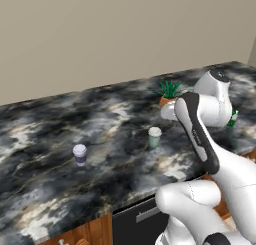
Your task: Move the drinks to the dining counter.
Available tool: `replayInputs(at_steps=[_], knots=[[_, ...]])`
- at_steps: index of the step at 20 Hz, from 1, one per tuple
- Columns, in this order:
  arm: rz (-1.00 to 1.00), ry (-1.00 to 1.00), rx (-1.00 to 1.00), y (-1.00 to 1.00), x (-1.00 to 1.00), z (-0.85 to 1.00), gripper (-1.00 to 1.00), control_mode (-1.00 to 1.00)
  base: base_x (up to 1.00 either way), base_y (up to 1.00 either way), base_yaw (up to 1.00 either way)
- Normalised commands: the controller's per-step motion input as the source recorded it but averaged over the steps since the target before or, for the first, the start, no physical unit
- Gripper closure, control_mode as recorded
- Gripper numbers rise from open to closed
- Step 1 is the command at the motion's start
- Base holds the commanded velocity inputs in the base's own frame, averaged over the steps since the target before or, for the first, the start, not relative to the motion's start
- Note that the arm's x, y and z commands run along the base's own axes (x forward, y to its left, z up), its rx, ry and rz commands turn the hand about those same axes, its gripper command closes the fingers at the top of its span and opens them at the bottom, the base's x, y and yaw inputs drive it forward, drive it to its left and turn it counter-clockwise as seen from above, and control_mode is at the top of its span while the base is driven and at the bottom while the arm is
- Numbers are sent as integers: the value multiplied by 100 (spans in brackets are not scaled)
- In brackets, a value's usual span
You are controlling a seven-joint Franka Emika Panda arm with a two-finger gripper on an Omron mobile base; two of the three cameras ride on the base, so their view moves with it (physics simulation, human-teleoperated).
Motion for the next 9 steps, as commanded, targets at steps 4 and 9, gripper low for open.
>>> replayInputs(at_steps=[4, 9], knots=[[17, 13, 0, -19, -99, 82, -100, -100, 0, 0, 0], [13, 19, 0, -11, -84, 72, -100, -100, 0, 0, 0]])
